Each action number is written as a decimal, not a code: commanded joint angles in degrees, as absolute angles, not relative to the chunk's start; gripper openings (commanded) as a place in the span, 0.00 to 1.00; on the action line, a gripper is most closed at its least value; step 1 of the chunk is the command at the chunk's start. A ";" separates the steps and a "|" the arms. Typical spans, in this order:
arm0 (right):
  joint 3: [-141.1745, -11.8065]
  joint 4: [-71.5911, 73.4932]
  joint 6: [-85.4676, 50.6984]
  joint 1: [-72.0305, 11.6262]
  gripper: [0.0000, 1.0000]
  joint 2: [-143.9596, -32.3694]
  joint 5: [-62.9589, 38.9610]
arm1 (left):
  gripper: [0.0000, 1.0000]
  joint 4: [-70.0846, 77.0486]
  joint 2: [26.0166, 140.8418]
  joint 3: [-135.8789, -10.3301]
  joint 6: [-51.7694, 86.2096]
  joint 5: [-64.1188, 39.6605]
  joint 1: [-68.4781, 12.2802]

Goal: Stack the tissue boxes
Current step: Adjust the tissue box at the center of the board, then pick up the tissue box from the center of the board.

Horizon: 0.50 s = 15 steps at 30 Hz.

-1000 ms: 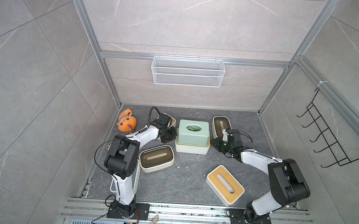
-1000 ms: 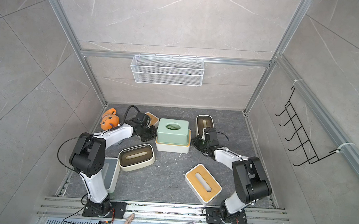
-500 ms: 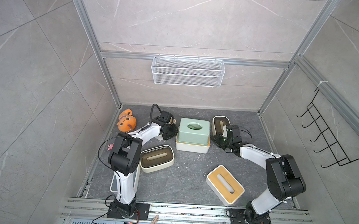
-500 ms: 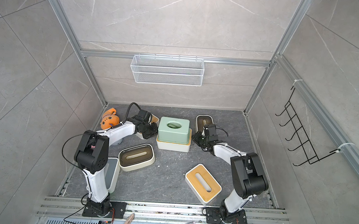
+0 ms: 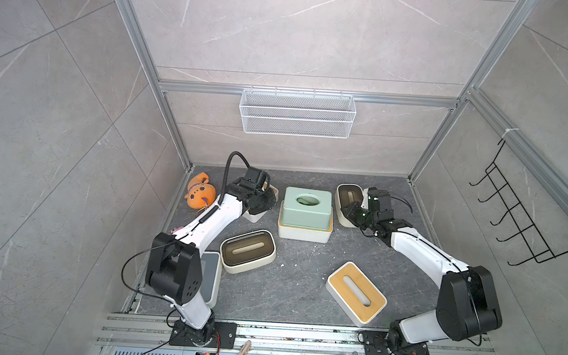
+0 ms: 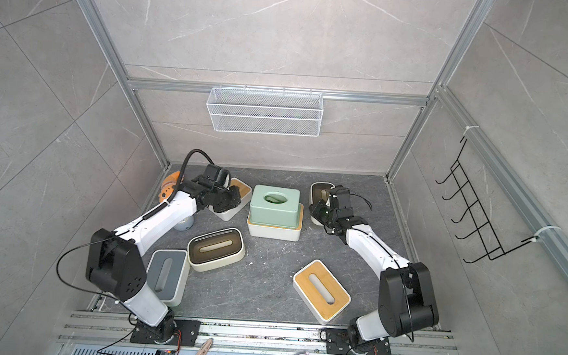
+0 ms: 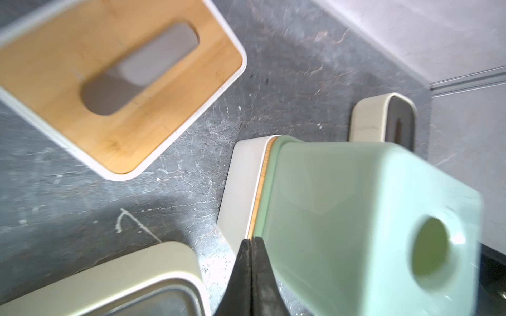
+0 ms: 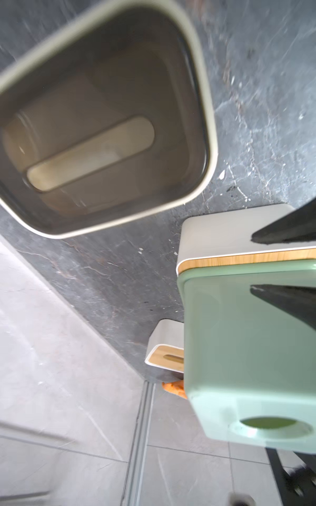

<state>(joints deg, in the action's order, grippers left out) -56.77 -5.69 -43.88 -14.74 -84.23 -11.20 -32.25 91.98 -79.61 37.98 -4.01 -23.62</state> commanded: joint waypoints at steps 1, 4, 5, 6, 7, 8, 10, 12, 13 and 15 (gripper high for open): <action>-57.29 -10.37 -41.69 -14.16 0.36 -79.99 -8.97 | 0.05 -36.73 86.23 -78.02 33.44 1.01 -23.51; -56.37 -11.49 -40.75 -14.06 0.47 -75.97 -8.62 | 0.15 -38.17 83.08 -76.51 30.19 4.02 -22.99; -55.98 -11.74 -40.42 -14.06 0.53 -74.80 -8.78 | 0.25 -38.42 82.53 -76.19 28.83 5.03 -22.81; -55.46 -11.67 -39.94 -14.00 0.58 -73.18 -9.12 | 0.38 -38.76 82.15 -75.94 27.11 6.24 -22.68; -54.84 -11.62 -39.51 -13.96 0.62 -71.54 -9.07 | 0.52 -38.85 81.84 -75.78 25.63 7.29 -22.44; -54.04 -11.38 -39.26 -13.93 0.67 -69.95 -9.03 | 0.64 -38.89 81.75 -75.55 24.65 8.20 -22.18; -52.39 -10.31 -38.54 -13.89 0.82 -66.21 -9.68 | 0.85 -38.16 81.87 -74.87 21.88 9.93 -21.62; -51.54 -10.19 -37.42 -13.76 0.97 -63.35 -10.32 | 0.95 -36.92 82.38 -74.42 19.35 10.91 -21.09; -51.23 -10.15 -36.99 -13.86 1.00 -61.93 -10.82 | 0.99 -36.02 82.88 -74.18 18.08 10.94 -20.79; -50.56 -10.51 -36.34 -13.80 1.00 -59.47 -11.24 | 0.99 -34.60 84.32 -74.10 15.25 10.20 -20.17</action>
